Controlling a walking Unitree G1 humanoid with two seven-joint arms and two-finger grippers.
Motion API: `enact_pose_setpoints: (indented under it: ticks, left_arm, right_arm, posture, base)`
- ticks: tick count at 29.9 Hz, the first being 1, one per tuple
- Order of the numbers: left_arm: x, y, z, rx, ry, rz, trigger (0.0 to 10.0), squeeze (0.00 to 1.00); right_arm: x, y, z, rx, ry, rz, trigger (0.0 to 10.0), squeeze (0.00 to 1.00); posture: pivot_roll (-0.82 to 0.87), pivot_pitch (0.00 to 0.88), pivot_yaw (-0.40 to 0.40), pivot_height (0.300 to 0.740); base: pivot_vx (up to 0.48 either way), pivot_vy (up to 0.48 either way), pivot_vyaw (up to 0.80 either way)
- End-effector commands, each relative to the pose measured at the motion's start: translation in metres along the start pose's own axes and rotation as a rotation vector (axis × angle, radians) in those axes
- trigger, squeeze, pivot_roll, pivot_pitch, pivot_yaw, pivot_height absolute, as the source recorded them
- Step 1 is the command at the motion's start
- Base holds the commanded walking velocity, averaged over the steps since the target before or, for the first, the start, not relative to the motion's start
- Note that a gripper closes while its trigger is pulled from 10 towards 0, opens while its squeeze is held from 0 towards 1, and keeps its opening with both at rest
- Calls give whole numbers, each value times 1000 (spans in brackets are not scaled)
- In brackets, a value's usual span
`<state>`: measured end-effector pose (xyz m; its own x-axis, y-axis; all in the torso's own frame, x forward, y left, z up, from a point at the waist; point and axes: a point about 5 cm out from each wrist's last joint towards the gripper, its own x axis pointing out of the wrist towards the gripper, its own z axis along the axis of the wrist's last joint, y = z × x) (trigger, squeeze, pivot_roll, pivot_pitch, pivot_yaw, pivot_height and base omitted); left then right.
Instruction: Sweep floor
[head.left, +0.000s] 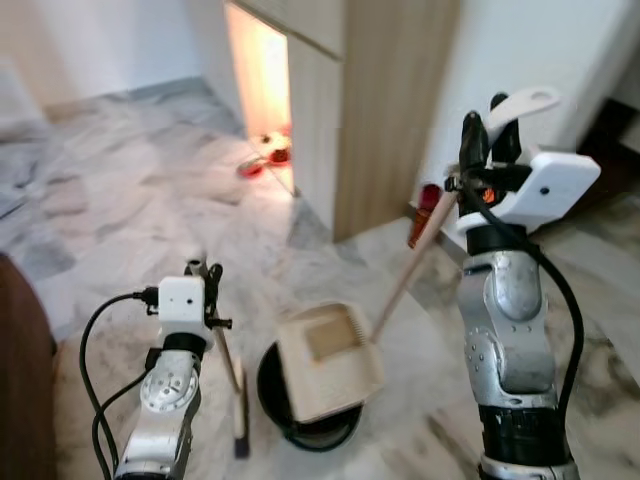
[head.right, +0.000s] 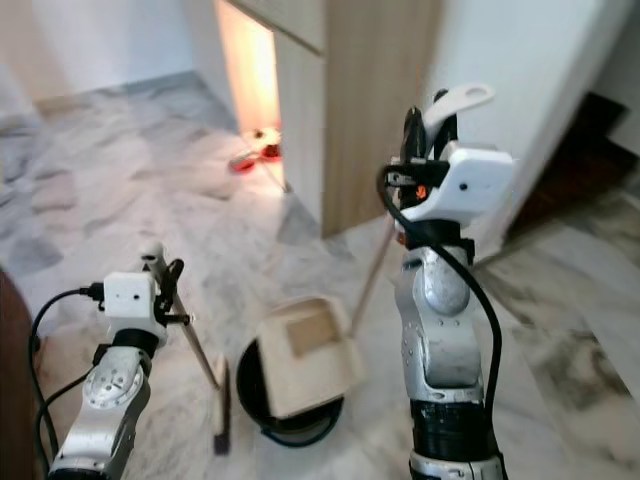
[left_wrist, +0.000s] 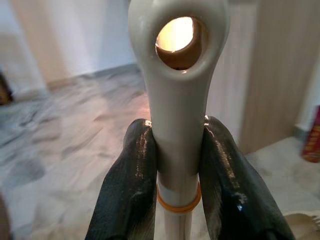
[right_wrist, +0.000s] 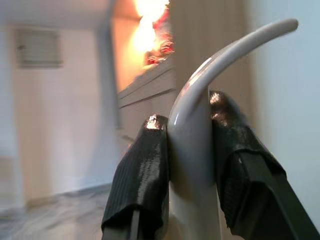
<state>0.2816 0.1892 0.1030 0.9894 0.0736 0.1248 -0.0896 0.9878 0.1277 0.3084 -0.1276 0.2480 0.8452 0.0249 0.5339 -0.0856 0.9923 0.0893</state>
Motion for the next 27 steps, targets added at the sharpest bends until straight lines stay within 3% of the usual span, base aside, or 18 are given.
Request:
enact_pose_setpoints:
  ticks: [1, 4, 16, 27]
  left_arm:
    - [4, 0, 11, 20, -49, -4, 10000, 0]
    - [4, -1, 11, 20, -53, -7, 10000, 0]
    - [4, -6, 12, 31, -64, -38, 10000, 0]
    - [3, -9, 12, 26, -67, -55, 10000, 0]
  right_arm:
    - [3, 0, 14, 51, -72, -14, 10000, 0]
    - [3, 0, 14, 54, -75, -15, 10000, 0]
    - [3, 1, 17, 64, -89, -18, 10000, 0]
    - [0, 16, 21, 69, -114, 47, 10000, 0]
  posture:
    - [10, 0, -4, 740]
    - [9, 0, -2, 740]
    - [4, 0, 5, 740]
    - [4, 0, 5, 740]
  base:
    - [360, 0, 0]
    - [348, 0, 0]
    - [0, 0, 0]
    - [0, 0, 0]
